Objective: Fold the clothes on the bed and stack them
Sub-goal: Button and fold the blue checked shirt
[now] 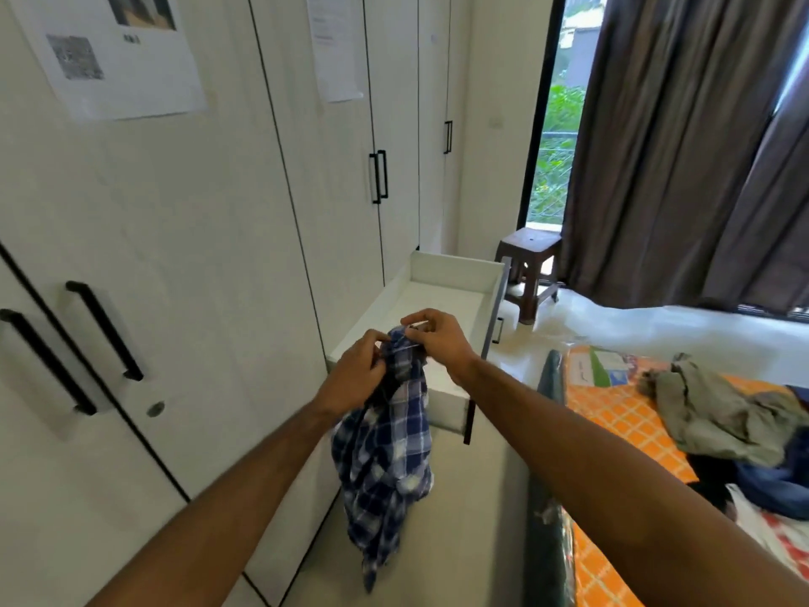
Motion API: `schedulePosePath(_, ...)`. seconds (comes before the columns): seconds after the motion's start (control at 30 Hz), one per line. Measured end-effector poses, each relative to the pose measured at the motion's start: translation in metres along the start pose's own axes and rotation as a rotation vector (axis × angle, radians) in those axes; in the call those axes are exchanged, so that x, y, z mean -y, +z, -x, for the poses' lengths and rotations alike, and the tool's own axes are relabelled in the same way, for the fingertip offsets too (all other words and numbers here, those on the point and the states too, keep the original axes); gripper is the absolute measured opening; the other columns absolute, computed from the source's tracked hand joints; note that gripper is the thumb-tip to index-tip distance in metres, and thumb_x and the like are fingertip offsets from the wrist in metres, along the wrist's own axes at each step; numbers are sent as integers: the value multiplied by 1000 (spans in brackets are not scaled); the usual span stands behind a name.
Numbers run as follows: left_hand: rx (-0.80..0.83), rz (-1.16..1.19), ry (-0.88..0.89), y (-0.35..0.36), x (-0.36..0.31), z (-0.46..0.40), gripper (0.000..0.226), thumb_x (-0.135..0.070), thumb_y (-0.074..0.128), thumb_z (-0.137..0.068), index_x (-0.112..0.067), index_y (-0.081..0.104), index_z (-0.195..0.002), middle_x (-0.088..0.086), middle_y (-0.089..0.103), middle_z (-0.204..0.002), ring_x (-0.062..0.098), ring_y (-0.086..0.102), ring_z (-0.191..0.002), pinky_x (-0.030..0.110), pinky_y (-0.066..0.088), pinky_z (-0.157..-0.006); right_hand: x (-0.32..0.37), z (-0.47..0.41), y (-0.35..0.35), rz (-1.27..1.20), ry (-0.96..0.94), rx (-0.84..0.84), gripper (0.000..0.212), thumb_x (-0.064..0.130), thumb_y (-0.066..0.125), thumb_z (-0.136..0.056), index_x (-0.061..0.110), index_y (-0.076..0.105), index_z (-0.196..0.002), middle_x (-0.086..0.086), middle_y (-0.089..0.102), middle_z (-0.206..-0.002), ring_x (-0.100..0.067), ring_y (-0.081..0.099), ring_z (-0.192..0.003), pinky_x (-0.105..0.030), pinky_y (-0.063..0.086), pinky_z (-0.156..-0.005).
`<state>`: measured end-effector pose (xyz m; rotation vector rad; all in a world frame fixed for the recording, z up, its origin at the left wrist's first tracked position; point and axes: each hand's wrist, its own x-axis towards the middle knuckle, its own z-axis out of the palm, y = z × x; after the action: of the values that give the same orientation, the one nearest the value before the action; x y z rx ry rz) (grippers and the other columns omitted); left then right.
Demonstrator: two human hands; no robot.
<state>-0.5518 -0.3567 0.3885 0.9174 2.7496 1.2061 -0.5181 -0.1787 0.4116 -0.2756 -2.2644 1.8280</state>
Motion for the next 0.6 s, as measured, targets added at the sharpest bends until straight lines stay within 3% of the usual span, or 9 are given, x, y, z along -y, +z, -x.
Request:
schedulePosePath(0.07, -63, -16, -34, 2, -16, -26, 17, -9, 45, -100, -20, 58, -103, 5, 66, -85, 17, 60, -69, 37, 50, -67, 7, -12, -27, 26, -39, -13, 12, 10, 73, -90, 12, 74, -102, -3, 73, -81, -17, 71, -76, -28, 60, -69)
schedulePosePath(0.2, -103, 29, 24, 16, -64, -84, 19, -2, 44, -96, -13, 58, -89, 4, 63, -87, 21, 59, -80, 28, 42, -69, 15, -39, -81, -104, 19, -21, 21, 21, 75, -91, 1, 71, -96, -7, 68, -73, -24, 57, -65, -29, 51, -54)
schedulePosePath(0.33, -222, 381, -24, 26, -124, -134, 24, -2, 37, -99, -16, 57, -93, 1, 57, -87, 11, 53, -75, 15, 44, -64, 8, -50, -134, -116, 10, 85, 53, 51, 65, -94, -2, 71, -96, -16, 62, -87, -26, 58, -80, -34, 55, -76)
schedulePosePath(0.43, -218, 374, 29, 38, -154, -165, 30, -2, 36, -99, -22, 57, -93, -3, 56, -89, 10, 53, -81, 20, 44, -73, -11, -45, -165, -123, 75, 227, 48, 55, 63, -93, 12, 71, -112, -4, 69, -111, -18, 64, -102, -36, 52, -97)
schedulePosePath(0.5, -185, 388, 64, 45, -170, -179, 31, -2, 35, -100, -23, 58, -93, -2, 57, -88, 9, 54, -80, 20, 45, -73, -26, -44, -175, -14, 65, 300, 51, 53, 73, -85, 18, 64, -121, -1, 67, -123, -17, 64, -113, -38, 51, -101)
schedulePosePath(0.6, -144, 447, 113, 52, -196, -201, 29, -3, 35, -102, -17, 59, -96, -2, 59, -84, -1, 58, -69, 12, 47, -64, -45, -52, -187, 38, 51, 285, 54, 30, 80, -84, 19, 53, -130, -7, 64, -123, -21, 65, -110, -33, 56, -91)
